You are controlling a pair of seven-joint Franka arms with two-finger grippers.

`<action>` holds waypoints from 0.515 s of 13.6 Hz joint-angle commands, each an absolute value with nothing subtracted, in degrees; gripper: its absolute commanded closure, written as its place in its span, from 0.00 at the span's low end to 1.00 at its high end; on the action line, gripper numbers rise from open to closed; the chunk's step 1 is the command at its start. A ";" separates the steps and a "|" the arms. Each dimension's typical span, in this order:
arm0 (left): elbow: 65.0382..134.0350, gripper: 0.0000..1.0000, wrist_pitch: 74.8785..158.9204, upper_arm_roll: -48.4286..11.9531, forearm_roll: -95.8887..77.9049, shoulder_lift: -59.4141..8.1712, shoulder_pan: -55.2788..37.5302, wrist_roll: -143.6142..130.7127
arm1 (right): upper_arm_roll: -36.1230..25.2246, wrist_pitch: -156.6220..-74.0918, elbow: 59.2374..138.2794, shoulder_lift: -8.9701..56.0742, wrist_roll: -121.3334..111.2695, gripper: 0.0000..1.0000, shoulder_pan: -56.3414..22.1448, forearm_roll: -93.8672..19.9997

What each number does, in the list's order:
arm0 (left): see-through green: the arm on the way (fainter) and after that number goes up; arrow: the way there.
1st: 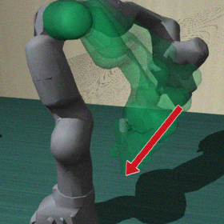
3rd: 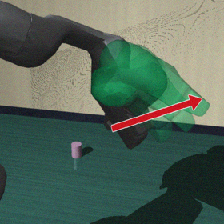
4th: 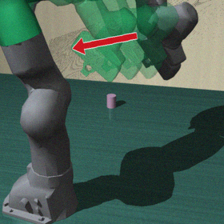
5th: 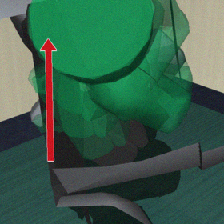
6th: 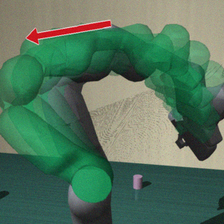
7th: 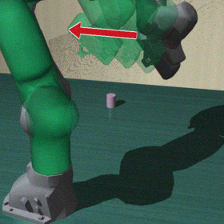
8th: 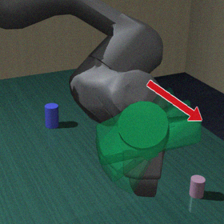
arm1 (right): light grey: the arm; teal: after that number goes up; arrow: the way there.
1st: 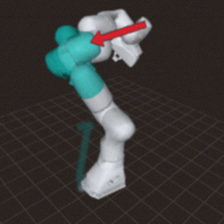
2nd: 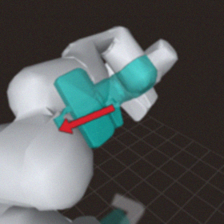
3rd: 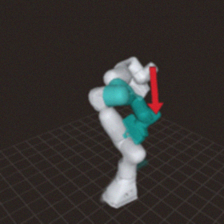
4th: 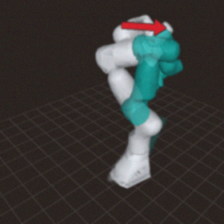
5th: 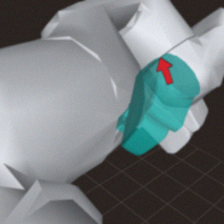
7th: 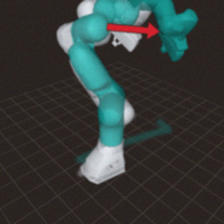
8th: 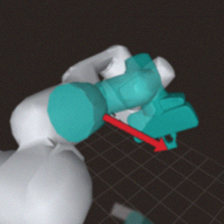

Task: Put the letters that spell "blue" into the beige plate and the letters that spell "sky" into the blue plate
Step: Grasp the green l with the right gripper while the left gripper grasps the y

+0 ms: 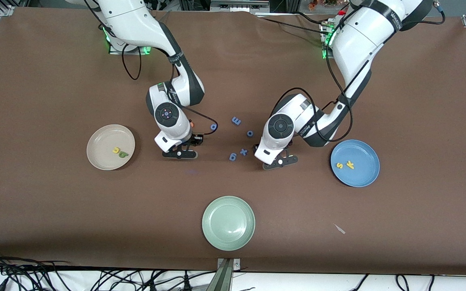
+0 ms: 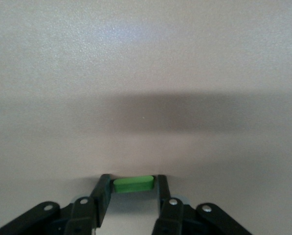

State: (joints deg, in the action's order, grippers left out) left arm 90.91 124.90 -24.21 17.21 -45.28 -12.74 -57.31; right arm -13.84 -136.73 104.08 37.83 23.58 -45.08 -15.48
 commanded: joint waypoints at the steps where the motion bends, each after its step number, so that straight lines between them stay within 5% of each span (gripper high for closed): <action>1: 92.20 0.01 127.35 -23.82 16.70 -44.65 -12.48 -57.57 | -13.80 -136.41 104.77 38.06 21.71 0.64 -44.91 -17.05; 4: 92.29 0.23 127.35 -23.73 16.70 -45.26 -12.57 -57.48 | -13.80 -136.41 104.68 38.14 21.71 0.68 -44.83 -17.40; 7: 92.37 0.28 127.44 -23.73 16.70 -45.53 -12.66 -57.48 | -13.89 -135.88 104.15 37.80 21.53 0.69 -44.56 -17.49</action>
